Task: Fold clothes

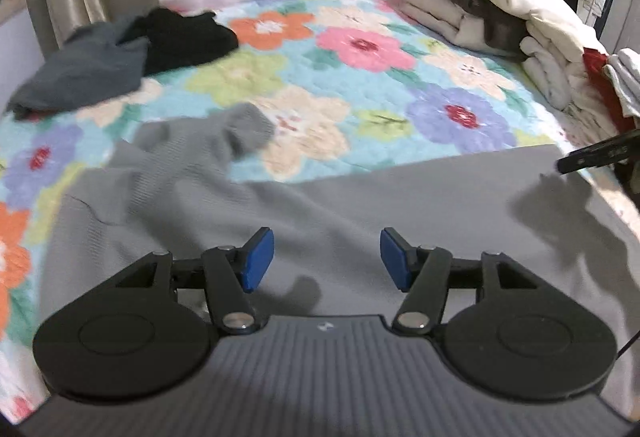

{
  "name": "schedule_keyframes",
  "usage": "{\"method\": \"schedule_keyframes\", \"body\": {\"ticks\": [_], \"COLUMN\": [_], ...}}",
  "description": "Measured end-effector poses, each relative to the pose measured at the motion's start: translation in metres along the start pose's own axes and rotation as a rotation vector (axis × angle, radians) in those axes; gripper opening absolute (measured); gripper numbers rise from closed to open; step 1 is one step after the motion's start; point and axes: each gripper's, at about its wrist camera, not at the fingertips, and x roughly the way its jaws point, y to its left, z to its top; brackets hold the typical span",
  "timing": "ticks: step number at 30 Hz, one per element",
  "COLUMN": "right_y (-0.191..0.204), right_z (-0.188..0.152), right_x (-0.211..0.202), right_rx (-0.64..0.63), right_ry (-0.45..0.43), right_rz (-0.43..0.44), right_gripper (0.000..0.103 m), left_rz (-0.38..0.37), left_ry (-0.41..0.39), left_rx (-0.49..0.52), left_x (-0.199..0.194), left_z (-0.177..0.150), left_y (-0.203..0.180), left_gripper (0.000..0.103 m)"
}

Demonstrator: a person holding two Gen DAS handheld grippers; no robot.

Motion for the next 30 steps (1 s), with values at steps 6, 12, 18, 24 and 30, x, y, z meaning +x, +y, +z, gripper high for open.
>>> {"method": "schedule_keyframes", "body": {"ticks": [6, 12, 18, 24, 30], "right_y": [0.053, 0.088, 0.031, -0.005, -0.017], "right_z": [-0.035, -0.058, -0.03, -0.013, -0.013], "right_x": [-0.026, -0.046, -0.026, -0.007, 0.017], "right_rx": [-0.192, -0.286, -0.154, -0.068, -0.012], "right_ry": [-0.108, -0.171, -0.124, -0.123, -0.048], "right_rz": [0.215, 0.222, 0.012, -0.072, 0.071], "right_gripper": [0.003, 0.033, 0.036, 0.06, 0.07], "left_rz": [-0.001, -0.045, -0.131, -0.114, -0.148], "left_ry": [-0.055, -0.022, -0.003, 0.087, 0.141], "left_rx": [0.048, 0.059, 0.042, 0.018, -0.088], "left_x": [-0.011, -0.015, -0.004, 0.038, 0.056], "left_z": [-0.018, -0.022, -0.023, -0.021, -0.027], "left_y": [-0.02, -0.028, -0.06, -0.081, -0.072], "left_gripper": [0.058, 0.059, 0.054, 0.034, 0.033]}}
